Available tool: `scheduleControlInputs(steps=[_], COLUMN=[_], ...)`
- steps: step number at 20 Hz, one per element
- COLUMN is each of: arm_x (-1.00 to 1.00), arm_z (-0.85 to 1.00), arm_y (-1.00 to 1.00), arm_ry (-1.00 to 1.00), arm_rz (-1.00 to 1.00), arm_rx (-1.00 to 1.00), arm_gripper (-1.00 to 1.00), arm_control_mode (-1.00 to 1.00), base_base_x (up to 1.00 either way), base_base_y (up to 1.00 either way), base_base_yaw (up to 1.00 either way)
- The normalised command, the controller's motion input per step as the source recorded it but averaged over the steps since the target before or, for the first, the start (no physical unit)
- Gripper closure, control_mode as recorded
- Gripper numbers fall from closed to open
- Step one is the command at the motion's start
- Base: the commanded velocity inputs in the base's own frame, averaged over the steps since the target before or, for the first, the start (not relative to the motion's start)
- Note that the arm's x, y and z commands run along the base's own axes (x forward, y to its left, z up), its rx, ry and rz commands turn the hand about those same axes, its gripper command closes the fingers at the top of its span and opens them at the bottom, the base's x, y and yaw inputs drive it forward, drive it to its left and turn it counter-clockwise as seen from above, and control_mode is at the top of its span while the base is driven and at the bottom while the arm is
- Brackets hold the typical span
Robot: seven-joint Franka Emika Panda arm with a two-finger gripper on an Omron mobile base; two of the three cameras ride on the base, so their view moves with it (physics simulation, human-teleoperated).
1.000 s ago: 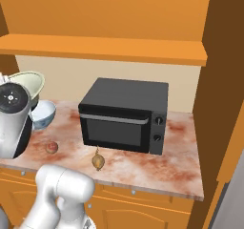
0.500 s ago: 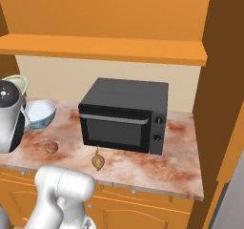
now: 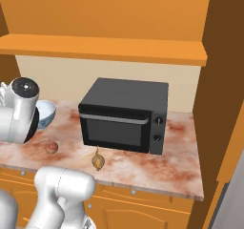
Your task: Pick both bowls and place them on the counter. Then place the peach in one bowl and place the onion in the other bowl.
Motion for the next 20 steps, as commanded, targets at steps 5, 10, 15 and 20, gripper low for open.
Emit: scheduleControlInputs(steps=[5, 10, 15, 20], arm_x=[-0.02, -0.02, 0.0, 0.02], arm_z=[-0.3, -0.33, -0.27, -0.45], arm_y=[0.15, 0.21, 0.2, 0.07], arm_ry=[0.08, 0.01, 0.0, 0.0], arm_rz=[0.0, 0.0, 0.0, 0.0], arm_rx=[0.19, 0.12, 0.0, 0.0], arm_gripper=[1.0, 1.0, 1.0, 1.0], arm_control_mode=[-1.0, -1.0, -1.0, -1.0], base_base_x=[0.0, 0.0, 0.0, 0.0], base_base_y=[0.0, 0.0, 0.0, 0.0], base_base_yaw=[0.0, 0.0, 0.0, 0.0])
